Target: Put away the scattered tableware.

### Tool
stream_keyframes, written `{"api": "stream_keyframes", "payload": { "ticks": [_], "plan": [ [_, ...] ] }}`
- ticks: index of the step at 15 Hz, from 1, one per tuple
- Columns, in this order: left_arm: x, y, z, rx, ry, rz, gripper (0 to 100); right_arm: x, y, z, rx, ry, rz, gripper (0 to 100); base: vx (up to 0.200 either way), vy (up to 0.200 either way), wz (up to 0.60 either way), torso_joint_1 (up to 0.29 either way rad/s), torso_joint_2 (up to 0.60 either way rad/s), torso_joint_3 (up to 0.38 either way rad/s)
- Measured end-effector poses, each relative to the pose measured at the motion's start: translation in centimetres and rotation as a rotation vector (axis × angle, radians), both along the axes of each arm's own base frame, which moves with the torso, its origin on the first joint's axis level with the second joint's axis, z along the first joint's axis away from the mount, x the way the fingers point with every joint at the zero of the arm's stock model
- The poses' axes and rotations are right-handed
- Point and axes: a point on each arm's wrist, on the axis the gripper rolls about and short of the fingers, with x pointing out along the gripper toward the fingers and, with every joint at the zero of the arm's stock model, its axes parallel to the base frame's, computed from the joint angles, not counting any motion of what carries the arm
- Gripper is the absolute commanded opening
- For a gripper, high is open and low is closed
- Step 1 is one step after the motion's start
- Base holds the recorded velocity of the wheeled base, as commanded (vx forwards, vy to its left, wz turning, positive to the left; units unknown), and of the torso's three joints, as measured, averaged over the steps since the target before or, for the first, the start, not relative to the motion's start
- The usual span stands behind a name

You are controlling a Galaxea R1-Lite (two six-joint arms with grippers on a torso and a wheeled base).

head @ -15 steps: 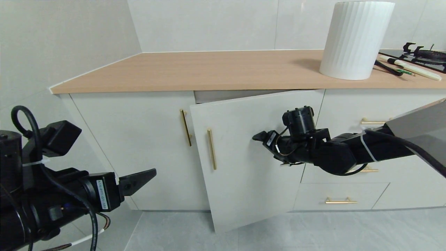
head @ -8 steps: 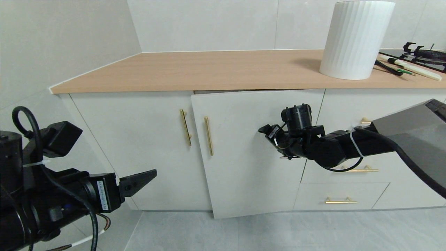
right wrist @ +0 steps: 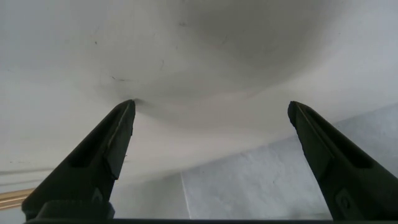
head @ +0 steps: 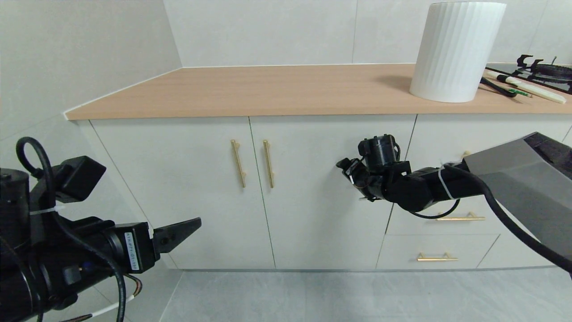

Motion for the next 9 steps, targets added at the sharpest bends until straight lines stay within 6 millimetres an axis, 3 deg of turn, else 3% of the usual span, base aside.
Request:
{"api": "stream_keyframes", "payload": {
  "ticks": [5,7,9],
  "plan": [
    [0.0,0.0,0.0,0.000,-0.001,0.000,100,-0.3,0.0,0.1,0.000,0.010,0.018,100,0.000,0.000,0.00,0.000,0.00,0.000],
    [0.0,0.0,0.0,-0.001,-0.002,0.000,100,-2.1,0.3,0.5,-0.012,0.042,0.108,100,0.000,0.000,0.00,0.000,0.00,0.000],
    [-0.1,0.1,0.2,-0.002,-0.010,0.001,100,-5.3,-0.3,2.7,-0.044,0.021,0.226,100,0.000,0.000,0.00,0.000,0.00,0.000]
  ]
}}
